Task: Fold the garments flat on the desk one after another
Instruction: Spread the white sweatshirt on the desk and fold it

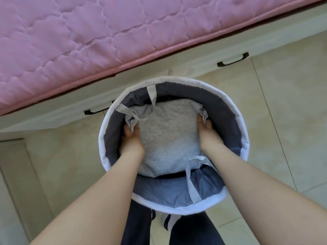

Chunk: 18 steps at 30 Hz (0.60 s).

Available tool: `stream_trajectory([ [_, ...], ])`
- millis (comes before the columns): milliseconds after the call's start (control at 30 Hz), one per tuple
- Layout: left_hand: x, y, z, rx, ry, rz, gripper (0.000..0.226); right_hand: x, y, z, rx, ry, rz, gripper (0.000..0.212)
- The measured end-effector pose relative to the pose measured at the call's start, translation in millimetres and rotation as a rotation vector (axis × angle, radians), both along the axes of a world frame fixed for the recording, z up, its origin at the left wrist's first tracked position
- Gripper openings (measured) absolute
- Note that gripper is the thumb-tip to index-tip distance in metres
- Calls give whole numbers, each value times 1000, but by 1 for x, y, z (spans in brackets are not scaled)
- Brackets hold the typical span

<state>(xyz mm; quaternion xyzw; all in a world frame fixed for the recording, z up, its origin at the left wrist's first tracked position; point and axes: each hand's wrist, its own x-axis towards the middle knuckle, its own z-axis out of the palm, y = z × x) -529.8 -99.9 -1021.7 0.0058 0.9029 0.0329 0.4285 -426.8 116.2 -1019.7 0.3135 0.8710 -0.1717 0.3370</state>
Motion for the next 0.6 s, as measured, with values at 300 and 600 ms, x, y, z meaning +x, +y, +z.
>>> stream_trajectory([
  [300, -30, 37, 224, 71, 229, -352, 20, -22, 12, 216, -43, 311, -152, 35],
  [600, -79, 194, 538, 500, 506, -518, 26, -30, 142, 546, 276, 685, -196, 24],
])
